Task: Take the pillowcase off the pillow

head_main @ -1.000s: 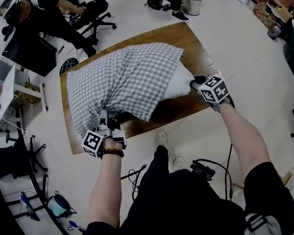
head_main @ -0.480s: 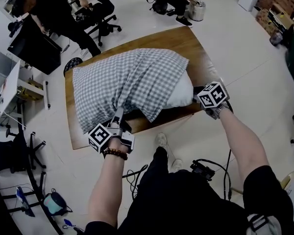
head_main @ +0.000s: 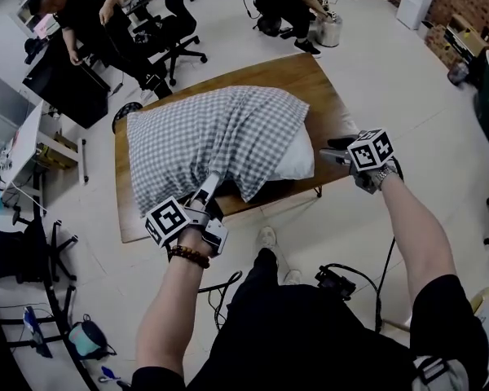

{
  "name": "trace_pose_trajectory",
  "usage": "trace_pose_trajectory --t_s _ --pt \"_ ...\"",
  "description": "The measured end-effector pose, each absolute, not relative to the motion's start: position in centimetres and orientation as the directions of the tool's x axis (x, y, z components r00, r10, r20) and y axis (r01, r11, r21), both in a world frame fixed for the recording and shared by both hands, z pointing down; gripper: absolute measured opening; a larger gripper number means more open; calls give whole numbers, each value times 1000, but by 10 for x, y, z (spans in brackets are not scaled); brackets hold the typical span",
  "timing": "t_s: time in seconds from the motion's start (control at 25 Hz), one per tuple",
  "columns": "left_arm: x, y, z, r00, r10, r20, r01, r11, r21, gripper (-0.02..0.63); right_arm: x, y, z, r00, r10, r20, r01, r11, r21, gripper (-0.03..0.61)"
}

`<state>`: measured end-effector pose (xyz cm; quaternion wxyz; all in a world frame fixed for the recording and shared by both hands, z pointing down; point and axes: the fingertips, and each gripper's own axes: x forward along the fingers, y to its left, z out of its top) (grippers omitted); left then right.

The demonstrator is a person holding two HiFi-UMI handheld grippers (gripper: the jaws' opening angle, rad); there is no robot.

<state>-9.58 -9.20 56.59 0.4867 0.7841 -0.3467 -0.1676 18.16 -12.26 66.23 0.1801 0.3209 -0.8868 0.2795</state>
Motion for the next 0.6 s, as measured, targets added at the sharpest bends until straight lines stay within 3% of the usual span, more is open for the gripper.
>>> trace_pose_trajectory --t_s 0.28,0.6 --pt "-52 -100 504 771 -628 109 -468 -442 765 167 189 -141 625 -718 -553 424 -696 577 -427 183" --pt "17 -148 473 824 -498 270 -551 -593 588 176 198 -161 641 -717 -541 440 -697 531 -482 184"
